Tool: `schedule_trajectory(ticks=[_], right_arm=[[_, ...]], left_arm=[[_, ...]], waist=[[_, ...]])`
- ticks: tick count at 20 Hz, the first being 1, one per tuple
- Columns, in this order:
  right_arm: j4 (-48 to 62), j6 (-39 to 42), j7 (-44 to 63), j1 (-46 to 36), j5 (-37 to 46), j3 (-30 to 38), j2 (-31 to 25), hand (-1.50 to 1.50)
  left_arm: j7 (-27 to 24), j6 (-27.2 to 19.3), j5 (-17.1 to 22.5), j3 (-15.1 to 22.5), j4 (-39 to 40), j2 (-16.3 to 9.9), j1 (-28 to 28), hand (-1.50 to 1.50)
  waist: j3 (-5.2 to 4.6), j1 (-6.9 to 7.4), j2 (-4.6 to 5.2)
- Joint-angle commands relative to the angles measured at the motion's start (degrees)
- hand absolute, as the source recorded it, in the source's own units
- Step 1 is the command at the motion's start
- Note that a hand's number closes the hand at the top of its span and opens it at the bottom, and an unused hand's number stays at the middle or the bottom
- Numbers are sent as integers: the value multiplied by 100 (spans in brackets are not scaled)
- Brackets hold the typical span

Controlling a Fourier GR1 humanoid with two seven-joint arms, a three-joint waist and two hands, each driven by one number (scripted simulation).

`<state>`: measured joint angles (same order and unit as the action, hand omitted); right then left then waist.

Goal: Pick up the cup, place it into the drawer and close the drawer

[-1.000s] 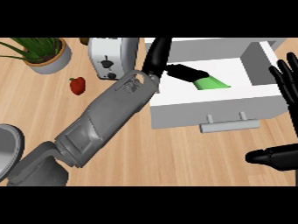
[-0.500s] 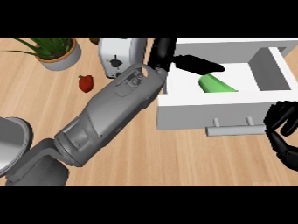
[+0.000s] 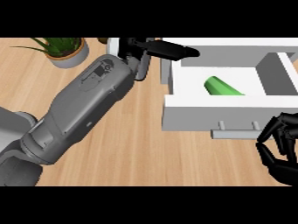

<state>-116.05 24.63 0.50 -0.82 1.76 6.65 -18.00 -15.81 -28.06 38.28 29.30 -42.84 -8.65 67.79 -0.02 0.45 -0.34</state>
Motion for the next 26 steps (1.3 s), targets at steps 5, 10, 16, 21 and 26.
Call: schedule_trajectory(ticks=[5, 10, 16, 21, 26], right_arm=[[414, -630, 188, -460, 1328, -473, 270, 150], [978, -1114, -549, -395, 2850, -1432, 397, 150], [2422, -1350, -845, -1109, 4031, -1728, -83, 150], [4124, -2162, -1275, -1819, 4857, -1943, 132, 150], [5798, -2781, -1410, -2761, 5193, -1857, 707, 150]], left_arm=[[316, 18, -49, -206, -1599, -880, -1325, -150], [433, 270, -23, -412, -2169, -1274, -1836, -150], [432, 523, 68, -584, -2752, -1655, -2510, -150], [509, 907, 277, -950, -3317, -2188, -3052, -150], [59, 1243, 152, -1122, -3462, -2195, -3912, -150]], waist=[[-1, 153, -12], [2, 117, 8], [4, 194, 27], [9, 247, 53], [6, 152, 65]])
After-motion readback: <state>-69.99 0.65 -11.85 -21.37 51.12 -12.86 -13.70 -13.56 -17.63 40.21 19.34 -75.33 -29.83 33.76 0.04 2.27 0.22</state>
